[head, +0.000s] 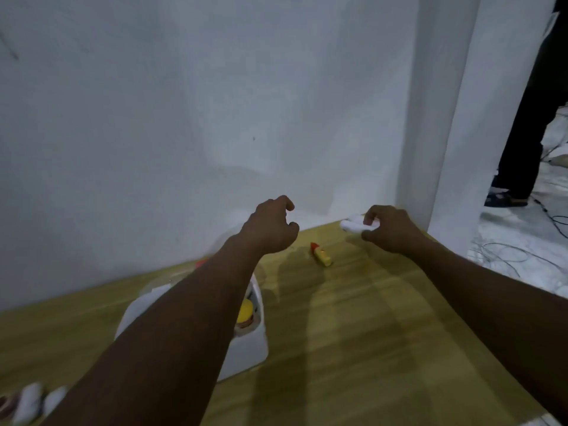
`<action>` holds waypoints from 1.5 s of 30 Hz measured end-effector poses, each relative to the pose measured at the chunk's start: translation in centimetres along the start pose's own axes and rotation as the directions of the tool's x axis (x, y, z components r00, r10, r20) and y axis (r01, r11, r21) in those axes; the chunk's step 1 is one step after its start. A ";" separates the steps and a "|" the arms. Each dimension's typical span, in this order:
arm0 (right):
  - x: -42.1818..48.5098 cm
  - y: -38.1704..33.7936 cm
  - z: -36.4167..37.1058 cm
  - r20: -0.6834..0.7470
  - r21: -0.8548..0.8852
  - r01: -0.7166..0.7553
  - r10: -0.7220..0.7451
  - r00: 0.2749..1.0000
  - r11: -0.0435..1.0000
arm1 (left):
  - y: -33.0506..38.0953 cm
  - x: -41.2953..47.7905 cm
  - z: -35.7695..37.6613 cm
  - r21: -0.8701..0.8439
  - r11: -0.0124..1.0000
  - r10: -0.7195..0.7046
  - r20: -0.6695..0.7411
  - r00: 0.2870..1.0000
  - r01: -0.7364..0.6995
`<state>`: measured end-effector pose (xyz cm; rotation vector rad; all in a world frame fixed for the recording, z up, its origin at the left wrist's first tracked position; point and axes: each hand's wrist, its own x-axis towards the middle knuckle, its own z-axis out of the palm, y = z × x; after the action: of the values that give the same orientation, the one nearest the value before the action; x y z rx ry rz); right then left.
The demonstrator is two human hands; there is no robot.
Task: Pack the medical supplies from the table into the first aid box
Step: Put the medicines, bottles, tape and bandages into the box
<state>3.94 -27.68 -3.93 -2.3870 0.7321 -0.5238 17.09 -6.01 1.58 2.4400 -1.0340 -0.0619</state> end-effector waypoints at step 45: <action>-14.5 -22.9 7.1 0.627 -0.401 0.709 -0.391 0.674 0.580 | -8.8 -13.5 -7.5 -0.100 0.978 -0.196 -0.139 0.971 0.183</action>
<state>4.95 -0.41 2.33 -3.2114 -0.1937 0.1495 14.98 11.65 2.22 2.4161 -0.7174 0.0109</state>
